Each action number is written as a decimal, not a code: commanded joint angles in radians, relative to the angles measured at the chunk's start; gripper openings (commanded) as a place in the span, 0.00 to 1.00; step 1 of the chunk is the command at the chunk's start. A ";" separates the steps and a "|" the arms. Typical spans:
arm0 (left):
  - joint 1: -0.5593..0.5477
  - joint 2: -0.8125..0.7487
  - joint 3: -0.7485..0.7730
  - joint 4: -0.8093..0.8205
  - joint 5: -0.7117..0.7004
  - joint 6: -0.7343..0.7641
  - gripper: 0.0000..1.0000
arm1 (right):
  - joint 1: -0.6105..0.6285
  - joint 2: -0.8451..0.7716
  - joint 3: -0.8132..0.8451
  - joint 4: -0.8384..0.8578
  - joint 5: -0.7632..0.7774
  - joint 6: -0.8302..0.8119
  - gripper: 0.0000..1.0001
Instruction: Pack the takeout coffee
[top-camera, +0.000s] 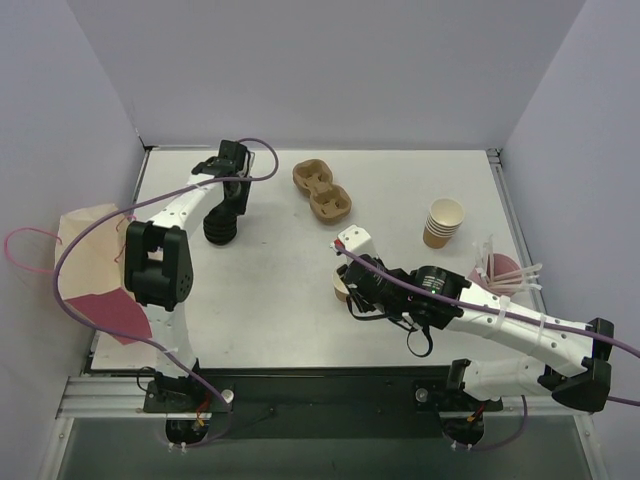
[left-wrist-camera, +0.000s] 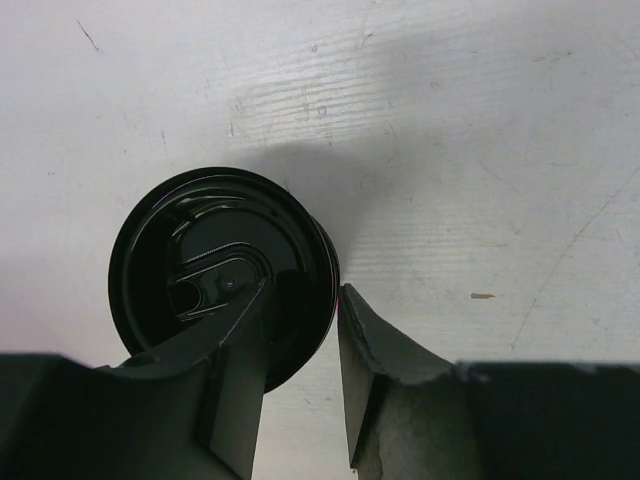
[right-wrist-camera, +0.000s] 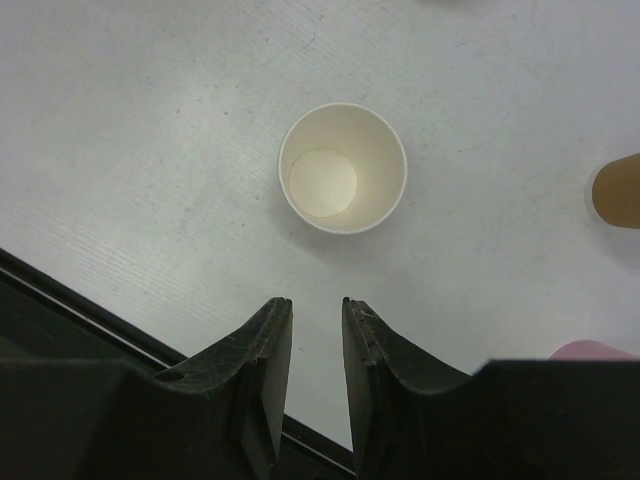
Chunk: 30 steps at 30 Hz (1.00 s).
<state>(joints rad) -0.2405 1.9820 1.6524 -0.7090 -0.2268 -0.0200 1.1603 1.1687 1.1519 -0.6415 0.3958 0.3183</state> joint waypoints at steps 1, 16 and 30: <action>-0.005 0.021 0.053 -0.014 0.001 0.014 0.41 | 0.009 -0.004 0.005 -0.032 0.046 0.005 0.27; -0.019 0.011 0.063 -0.033 0.003 0.040 0.27 | 0.009 0.006 0.017 -0.044 0.060 -0.001 0.27; -0.036 -0.014 0.047 -0.052 -0.046 0.043 0.31 | 0.009 0.003 0.012 -0.049 0.048 0.008 0.28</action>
<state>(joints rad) -0.2752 2.0106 1.6691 -0.7528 -0.2409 0.0132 1.1603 1.1736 1.1519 -0.6624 0.4187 0.3172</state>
